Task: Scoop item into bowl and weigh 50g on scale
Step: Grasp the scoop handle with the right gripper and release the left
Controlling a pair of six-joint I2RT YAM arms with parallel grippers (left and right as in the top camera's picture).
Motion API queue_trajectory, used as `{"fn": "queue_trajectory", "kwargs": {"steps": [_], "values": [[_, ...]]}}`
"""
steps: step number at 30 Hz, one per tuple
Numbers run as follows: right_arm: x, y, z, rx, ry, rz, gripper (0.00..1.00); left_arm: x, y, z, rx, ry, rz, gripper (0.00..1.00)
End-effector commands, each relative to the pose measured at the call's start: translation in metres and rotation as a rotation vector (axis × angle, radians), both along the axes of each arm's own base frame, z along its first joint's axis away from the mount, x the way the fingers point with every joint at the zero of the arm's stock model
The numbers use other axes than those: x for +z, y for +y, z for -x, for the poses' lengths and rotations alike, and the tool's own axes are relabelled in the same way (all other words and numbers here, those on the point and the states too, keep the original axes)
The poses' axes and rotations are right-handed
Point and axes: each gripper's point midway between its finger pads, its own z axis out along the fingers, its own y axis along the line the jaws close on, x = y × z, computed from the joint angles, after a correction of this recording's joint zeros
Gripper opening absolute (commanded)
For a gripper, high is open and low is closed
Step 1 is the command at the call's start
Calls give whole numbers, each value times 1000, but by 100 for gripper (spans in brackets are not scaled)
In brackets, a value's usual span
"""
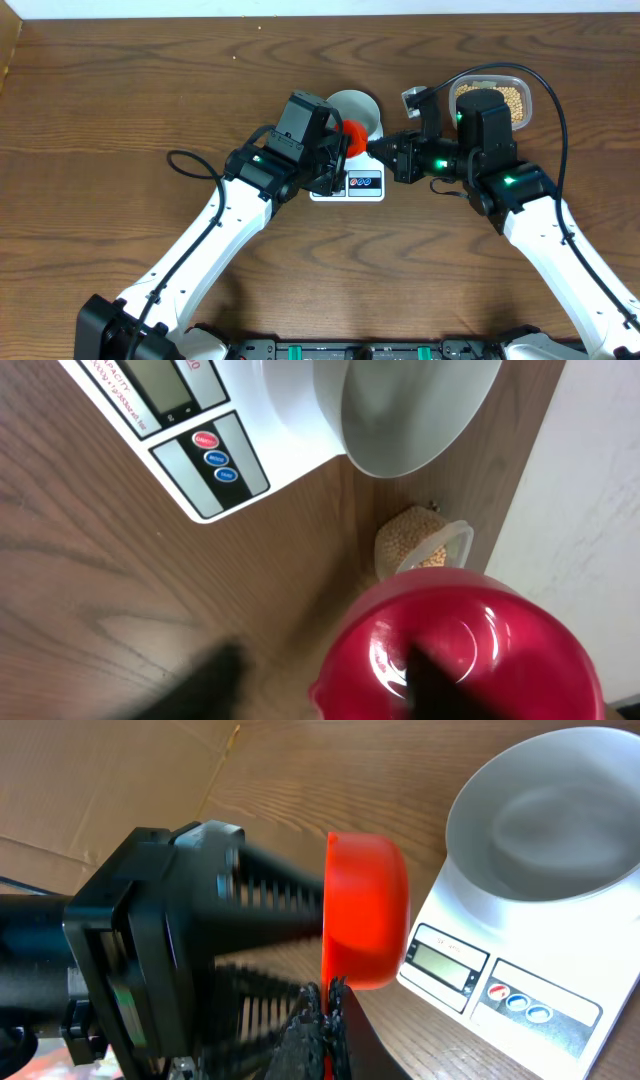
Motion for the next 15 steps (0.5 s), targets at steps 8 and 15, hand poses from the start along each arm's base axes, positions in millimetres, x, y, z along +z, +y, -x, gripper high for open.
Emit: {"fn": "queue_trajectory", "kwargs": {"steps": [8,15], "values": [[1,-9,-7,4,-42,28,1,-13,10,5,-146,-69,-146,95],[-17,-48,-23,-157,52,83,1,-14,16,0,-379,-235,-308,95]]}}
